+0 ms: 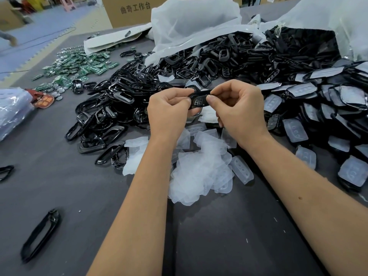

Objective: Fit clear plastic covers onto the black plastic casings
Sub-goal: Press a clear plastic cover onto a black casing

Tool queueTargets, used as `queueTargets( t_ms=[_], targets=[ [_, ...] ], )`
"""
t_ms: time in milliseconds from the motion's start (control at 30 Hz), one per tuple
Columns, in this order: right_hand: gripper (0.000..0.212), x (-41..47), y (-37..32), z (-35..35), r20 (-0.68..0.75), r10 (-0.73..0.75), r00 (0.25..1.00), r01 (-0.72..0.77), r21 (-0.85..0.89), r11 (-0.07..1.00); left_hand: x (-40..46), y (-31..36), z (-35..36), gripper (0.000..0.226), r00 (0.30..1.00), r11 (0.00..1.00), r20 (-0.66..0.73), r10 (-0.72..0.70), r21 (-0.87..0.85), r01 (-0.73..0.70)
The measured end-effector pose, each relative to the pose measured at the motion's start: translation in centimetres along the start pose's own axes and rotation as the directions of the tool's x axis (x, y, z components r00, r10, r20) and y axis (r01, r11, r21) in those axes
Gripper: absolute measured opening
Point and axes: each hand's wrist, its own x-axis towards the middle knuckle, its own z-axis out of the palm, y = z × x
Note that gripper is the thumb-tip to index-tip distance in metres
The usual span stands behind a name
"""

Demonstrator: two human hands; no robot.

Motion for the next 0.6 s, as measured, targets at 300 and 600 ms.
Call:
queueTargets(
  t_ms=[300,600],
  targets=[
    [0.012,-0.16,-0.34,-0.05,-0.028,0.016,0.999,-0.019,-0.103,0.994,-0.4,0.09,0.0,0.017,0.996,0.998,0.066,0.06,0.022,-0.061],
    [0.023,0.19,-0.53,-0.6,0.048,0.143,0.989,-0.144,0.026,0.989,-0.62,0.88,-0.4,0.019,0.995,0.994,0.101,0.003,-0.108,0.008]
  ],
)
